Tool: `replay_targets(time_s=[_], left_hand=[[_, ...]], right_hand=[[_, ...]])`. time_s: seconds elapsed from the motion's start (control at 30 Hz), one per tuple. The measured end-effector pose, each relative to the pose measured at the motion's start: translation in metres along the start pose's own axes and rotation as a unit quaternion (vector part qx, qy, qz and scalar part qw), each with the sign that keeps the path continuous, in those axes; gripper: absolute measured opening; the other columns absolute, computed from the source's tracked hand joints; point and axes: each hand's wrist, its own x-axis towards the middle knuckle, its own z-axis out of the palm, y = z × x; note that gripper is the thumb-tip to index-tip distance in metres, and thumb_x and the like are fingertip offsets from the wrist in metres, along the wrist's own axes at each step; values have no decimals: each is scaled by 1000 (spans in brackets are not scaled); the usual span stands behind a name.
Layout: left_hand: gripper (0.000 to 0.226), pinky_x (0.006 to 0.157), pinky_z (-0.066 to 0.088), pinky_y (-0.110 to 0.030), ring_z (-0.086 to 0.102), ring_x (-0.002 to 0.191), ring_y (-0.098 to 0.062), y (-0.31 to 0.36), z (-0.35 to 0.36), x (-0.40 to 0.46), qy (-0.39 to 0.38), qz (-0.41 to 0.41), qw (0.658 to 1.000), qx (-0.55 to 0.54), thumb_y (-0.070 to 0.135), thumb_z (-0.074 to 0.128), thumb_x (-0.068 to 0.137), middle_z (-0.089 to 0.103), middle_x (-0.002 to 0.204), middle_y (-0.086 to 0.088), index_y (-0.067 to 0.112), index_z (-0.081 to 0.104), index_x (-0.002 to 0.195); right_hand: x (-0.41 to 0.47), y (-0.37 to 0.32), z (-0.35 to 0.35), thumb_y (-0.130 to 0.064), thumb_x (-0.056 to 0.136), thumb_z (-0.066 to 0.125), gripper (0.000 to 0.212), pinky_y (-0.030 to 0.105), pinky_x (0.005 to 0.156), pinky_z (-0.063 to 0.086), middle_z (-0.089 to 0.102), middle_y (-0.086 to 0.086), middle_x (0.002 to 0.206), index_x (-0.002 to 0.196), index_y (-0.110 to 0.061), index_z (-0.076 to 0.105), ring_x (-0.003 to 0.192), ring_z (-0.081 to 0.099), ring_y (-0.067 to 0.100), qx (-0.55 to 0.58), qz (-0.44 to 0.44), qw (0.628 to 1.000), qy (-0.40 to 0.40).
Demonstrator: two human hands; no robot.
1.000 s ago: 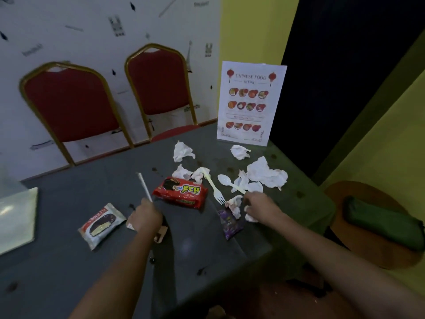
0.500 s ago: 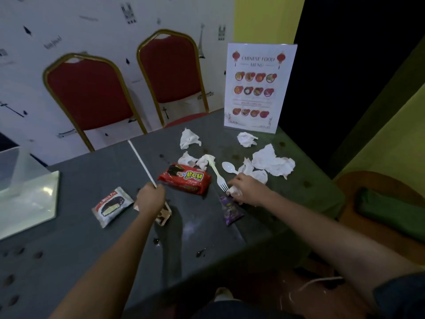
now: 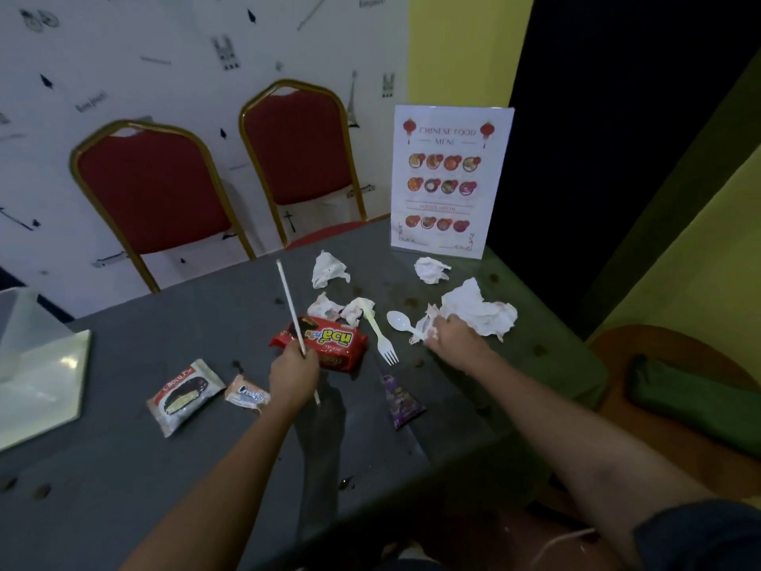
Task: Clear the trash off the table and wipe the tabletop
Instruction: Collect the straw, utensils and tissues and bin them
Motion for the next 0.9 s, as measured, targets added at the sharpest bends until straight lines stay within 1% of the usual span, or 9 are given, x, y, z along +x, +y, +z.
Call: replay_targets(time_s=[0.07, 0.13, 0.2, 0.33, 0.4, 0.53, 0.67, 0.77, 0.9], left_hand=[[26, 67, 52, -34, 60, 74, -20, 15, 6, 0, -16, 11, 1000, 1, 25, 38, 97, 62, 91, -13, 6, 54, 105], [25, 61, 48, -33, 56, 70, -21, 31, 17, 3, -27, 33, 999, 3, 18, 36, 97, 61, 89, -16, 3, 51, 109], [28, 62, 47, -34, 58, 74, -27, 49, 32, 6, -33, 56, 998, 8, 15, 34, 96, 60, 86, -16, 0, 47, 117], [10, 66, 38, -33, 57, 84, -32, 81, 63, 5, -51, 79, 995, 41, 15, 43, 92, 57, 87, -14, 6, 46, 95], [13, 66, 39, -28, 57, 89, -31, 93, 77, 8, -61, 78, 992, 72, 11, 47, 90, 59, 100, -19, 4, 47, 100], [37, 81, 46, -38, 55, 105, -41, 105, 102, 18, -72, 52, 982, 165, 8, 51, 89, 39, 128, -28, 5, 37, 123], [39, 85, 48, -41, 53, 110, -43, 108, 114, 25, -64, 57, 974, 210, 5, 49, 89, 38, 130, -28, 1, 35, 126], [42, 81, 50, -37, 54, 111, -41, 106, 115, 30, -64, 53, 968, 236, 7, 55, 89, 36, 132, -28, 3, 36, 125], [41, 86, 46, -42, 53, 107, -42, 99, 114, 37, -45, 20, 983, 179, 4, 50, 86, 45, 125, -26, 2, 35, 124]], right_hand=[[0, -1, 8, -23, 93, 49, 37, 37, 91, 44, 51, 18, 125, 126, -6, 49, 112, 54, 35, -40, -24, 999, -13], [3, -2, 11, -17, 93, 49, 33, 36, 92, 43, 51, 17, 126, 123, -4, 51, 113, 54, 34, -43, -24, 999, -3], [6, 0, 7, -19, 92, 49, 33, 37, 90, 45, 52, 17, 124, 121, -3, 52, 111, 55, 34, -11, -13, 1000, 17], [5, 11, -12, -28, 92, 46, 26, 36, 71, 47, 62, 13, 104, 108, -9, 52, 93, 60, 32, 75, 15, 996, 48], [6, 25, -23, -30, 91, 45, 22, 34, 65, 45, 61, 10, 93, 104, -13, 49, 87, 60, 29, 79, 41, 995, 49], [11, 58, -37, -29, 90, 46, 27, 32, 66, 40, 61, 10, 101, 112, -14, 47, 95, 58, 29, 85, 109, 987, 86], [20, 79, -36, -34, 90, 51, 30, 36, 73, 47, 62, 14, 109, 113, -15, 46, 96, 60, 33, 103, 159, 979, 78], [27, 78, -31, -40, 85, 59, 38, 33, 72, 45, 61, 8, 112, 115, -18, 49, 101, 59, 30, 113, 165, 978, 64], [37, 69, -24, -35, 87, 56, 33, 31, 72, 44, 60, 7, 112, 117, -19, 55, 106, 57, 26, 47, 150, 986, 59]])
